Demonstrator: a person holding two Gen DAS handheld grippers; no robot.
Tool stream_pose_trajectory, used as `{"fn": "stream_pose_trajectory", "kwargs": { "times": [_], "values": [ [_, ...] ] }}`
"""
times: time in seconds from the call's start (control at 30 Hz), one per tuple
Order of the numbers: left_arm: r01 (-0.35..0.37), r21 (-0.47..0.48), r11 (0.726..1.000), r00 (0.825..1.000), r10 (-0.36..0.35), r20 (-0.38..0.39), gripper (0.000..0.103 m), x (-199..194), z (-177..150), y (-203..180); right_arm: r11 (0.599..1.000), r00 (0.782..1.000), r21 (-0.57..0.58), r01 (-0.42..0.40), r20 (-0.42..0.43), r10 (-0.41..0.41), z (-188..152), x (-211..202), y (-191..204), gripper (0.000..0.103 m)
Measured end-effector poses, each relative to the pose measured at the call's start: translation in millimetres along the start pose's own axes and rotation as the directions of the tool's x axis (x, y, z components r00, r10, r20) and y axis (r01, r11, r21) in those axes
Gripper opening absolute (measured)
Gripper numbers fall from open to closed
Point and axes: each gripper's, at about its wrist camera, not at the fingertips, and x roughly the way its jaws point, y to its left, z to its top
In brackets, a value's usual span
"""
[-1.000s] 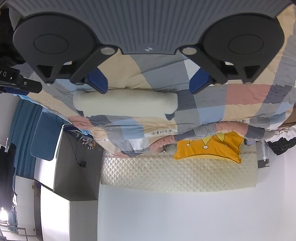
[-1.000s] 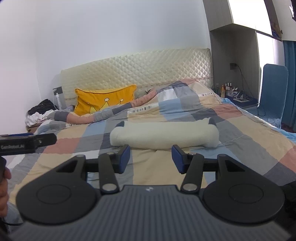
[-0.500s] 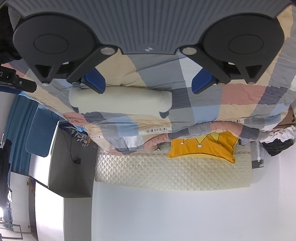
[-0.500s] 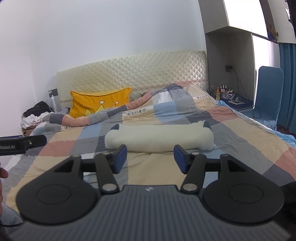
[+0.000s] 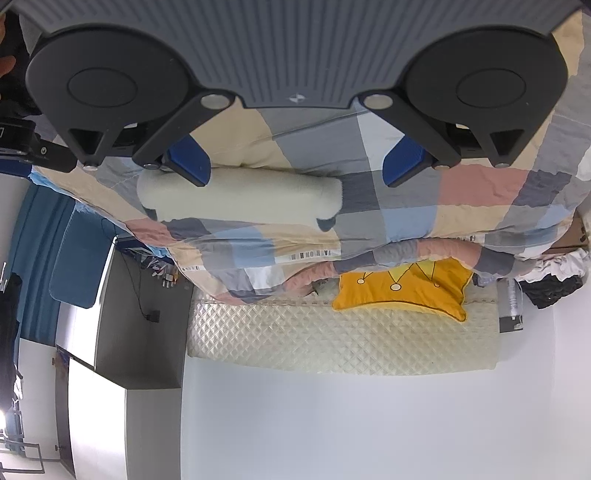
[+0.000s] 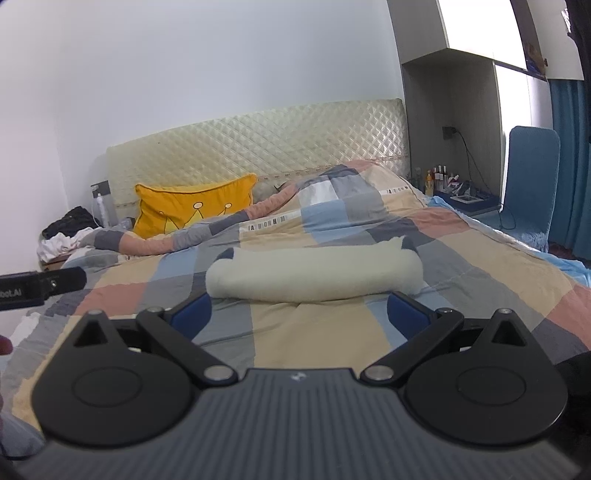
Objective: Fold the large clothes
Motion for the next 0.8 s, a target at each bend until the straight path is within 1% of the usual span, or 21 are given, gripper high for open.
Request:
{"fn": "stream_pose_trajectory", "kwargs": {
  "times": [0.17,0.3,0.43,0.7,0.8],
  "values": [
    [-0.013,0.001,1.000,1.000,0.013,0.004,0.101,-0.6,3.4,1.2,1.000,1.000,-0.004,0.005,-0.004,-0.005,-0.5,-2.9,0.5,0.103],
    [-0.010,0.006,1.000,1.000,0.010,-0.003,0.101,-1.9,2.2,-1.2,1.000,1.000,-0.003,0.006,-0.005,-0.006,-1.0,-4.2,0.6,0.103],
    [0.012,-0.019,1.000,1.000,-0.012,-0.012,0.101,-1.3,1.8,1.9,1.000,1.000,-0.001,0.007,-0.008,-0.007,-1.2,-4.3,0.0,0.103],
    [0.006,-0.016,1.000,0.999,-0.007,-0.036,0.101,-1.7,0.5,3.6,1.000,1.000,0.004,0.007,-0.017,-0.007,-3.6,-2.8,-1.9,0.103],
    [0.007,-0.017,1.000,0.999,-0.007,-0.033,0.102,-0.9,2.5,5.3,1.000,1.000,0.012,0.013,-0.011,-0.013,-1.6,-2.2,-4.1,0.103]
  ]
}}
